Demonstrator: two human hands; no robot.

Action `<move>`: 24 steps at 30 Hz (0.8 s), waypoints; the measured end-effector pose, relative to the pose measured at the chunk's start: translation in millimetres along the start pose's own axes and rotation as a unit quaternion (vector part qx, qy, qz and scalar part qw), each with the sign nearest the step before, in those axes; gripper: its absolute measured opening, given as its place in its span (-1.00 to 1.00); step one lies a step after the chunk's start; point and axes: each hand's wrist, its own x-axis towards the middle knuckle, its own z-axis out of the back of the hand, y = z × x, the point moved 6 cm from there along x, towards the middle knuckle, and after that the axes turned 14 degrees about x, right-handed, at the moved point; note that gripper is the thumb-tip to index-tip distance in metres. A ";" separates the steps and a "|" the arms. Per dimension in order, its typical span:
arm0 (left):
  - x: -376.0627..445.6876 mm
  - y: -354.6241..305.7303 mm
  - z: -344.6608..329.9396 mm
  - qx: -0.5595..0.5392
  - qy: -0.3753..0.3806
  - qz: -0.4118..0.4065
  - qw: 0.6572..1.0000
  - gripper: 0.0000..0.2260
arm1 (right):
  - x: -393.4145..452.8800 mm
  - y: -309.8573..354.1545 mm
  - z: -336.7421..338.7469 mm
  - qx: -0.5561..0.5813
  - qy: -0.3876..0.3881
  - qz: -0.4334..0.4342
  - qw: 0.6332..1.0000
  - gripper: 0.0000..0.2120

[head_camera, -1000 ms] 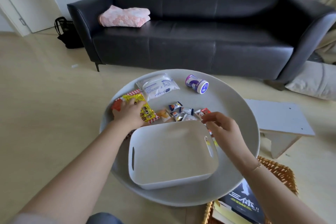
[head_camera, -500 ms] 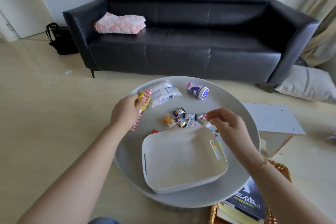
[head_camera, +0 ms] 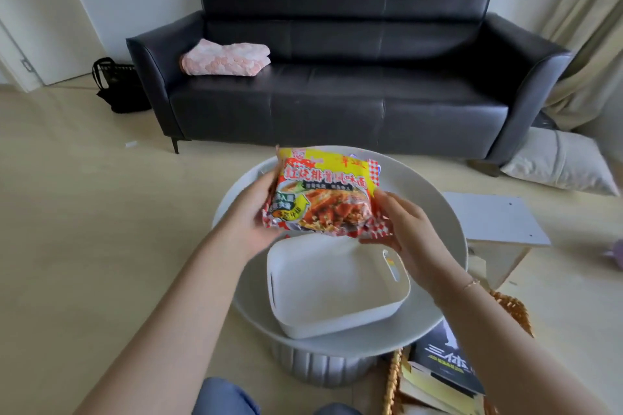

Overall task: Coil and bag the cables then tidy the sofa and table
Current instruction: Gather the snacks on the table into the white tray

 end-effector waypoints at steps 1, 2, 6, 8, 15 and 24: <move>-2.1 13.2 -5.3 0.003 0.001 0.019 1.000 -0.64 | -2.8 -0.1 4.6 0.010 -0.007 0.001 1.000 -0.77; -2.5 26.6 -8.1 0.008 -0.003 0.037 0.999 -0.61 | -5.3 -0.7 10.0 -0.003 -0.016 0.008 1.000 -0.80; 3.0 69.7 6.2 0.168 -0.109 0.015 0.980 -0.63 | -9.7 -18.2 27.1 -0.105 -0.015 -0.017 0.994 -0.92; 3.7 74.2 18.5 0.351 -0.194 -0.035 0.915 -0.53 | -7.2 -28.8 30.1 -0.204 -0.004 -0.022 0.979 -0.95; 0.4 74.1 30.9 0.661 -0.323 -0.156 0.659 -0.77 | 0.8 -44.0 1.6 -0.477 0.086 0.022 0.874 -0.86; 18.3 99.3 26.0 0.764 -0.168 -0.093 0.616 -0.55 | 13.4 -71.1 -3.8 -0.565 0.073 0.041 0.821 -0.60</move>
